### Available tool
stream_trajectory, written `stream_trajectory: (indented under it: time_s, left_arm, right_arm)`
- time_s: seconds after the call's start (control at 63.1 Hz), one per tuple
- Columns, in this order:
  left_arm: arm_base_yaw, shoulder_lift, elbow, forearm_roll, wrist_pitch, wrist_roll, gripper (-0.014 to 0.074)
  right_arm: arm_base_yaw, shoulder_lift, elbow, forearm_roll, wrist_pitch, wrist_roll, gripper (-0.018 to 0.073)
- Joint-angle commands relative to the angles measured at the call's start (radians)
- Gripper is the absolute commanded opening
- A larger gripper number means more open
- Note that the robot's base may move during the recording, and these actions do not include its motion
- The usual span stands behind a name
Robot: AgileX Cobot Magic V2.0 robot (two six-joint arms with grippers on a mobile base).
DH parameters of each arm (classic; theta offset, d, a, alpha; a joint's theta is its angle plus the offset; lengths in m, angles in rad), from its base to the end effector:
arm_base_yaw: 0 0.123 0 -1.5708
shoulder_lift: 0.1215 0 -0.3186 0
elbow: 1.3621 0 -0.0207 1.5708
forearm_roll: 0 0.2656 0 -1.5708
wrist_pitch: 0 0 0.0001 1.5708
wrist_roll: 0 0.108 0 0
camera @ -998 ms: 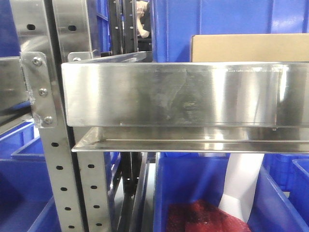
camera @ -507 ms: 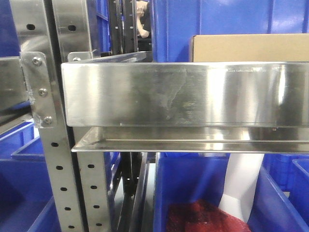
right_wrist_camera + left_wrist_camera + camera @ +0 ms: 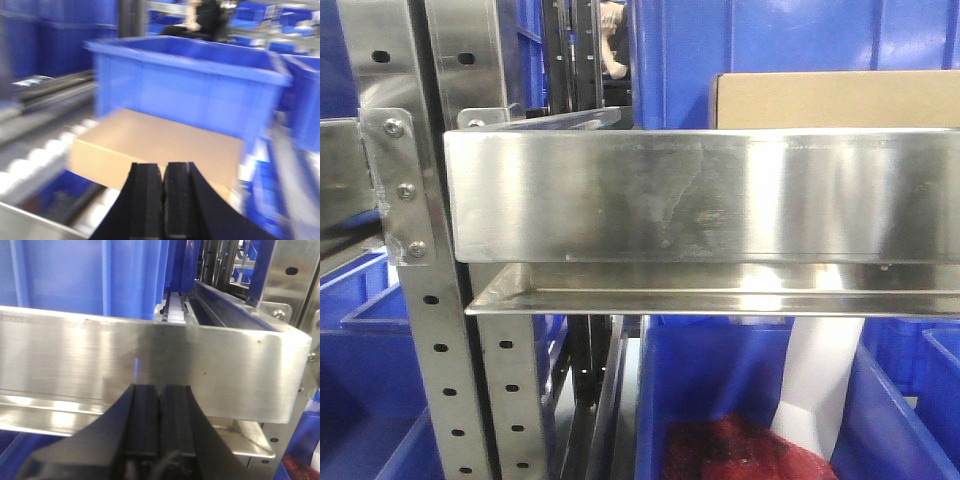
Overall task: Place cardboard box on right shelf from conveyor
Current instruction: 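Open the right gripper to release the box onto the rollers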
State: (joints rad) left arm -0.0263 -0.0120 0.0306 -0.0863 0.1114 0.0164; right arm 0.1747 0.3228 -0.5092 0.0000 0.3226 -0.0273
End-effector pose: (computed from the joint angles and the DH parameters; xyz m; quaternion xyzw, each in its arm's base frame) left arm 0.0547 -0.0025 0.1920 -0.0122 0.7218 -0.0365 0.6910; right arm 0.0693 0.0122 0.3462 -0.0730 0.7205 0.0508 0.6877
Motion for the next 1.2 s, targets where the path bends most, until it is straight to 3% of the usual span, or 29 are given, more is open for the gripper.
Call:
stream_trajectory:
  time_s: [0.0, 0.222, 0.555, 0.697, 1.189]
  left_arm:
    - [-0.006, -0.012, -0.003, -0.005, -0.084, -0.005, -0.0119]
    - [-0.006, -0.012, -0.003, -0.005, -0.084, -0.005, -0.0119]
    - [-0.006, -0.012, -0.003, -0.005, -0.084, -0.005, -0.0119]
    - [-0.006, -0.012, -0.003, -0.005, -0.084, -0.005, -0.0119]
    - [-0.006, -0.012, -0.003, -0.005, -0.084, -0.005, -0.0119]
  right_arm:
    - [-0.061, -0.052, 0.046, 0.038, -0.147, -0.028, 0.0057]
    - [-0.190, -0.197, 0.294, 0.082, -0.323, -0.052, 0.0057]
    - [-0.204, -0.330, 0.536, 0.083, -0.464, -0.052, 0.0057]
    - [-0.204, -0.347, 0.533, 0.083, -0.410, -0.051, 0.0057]
    - [-0.204, -0.347, 0.533, 0.083, -0.410, -0.051, 0.0057]
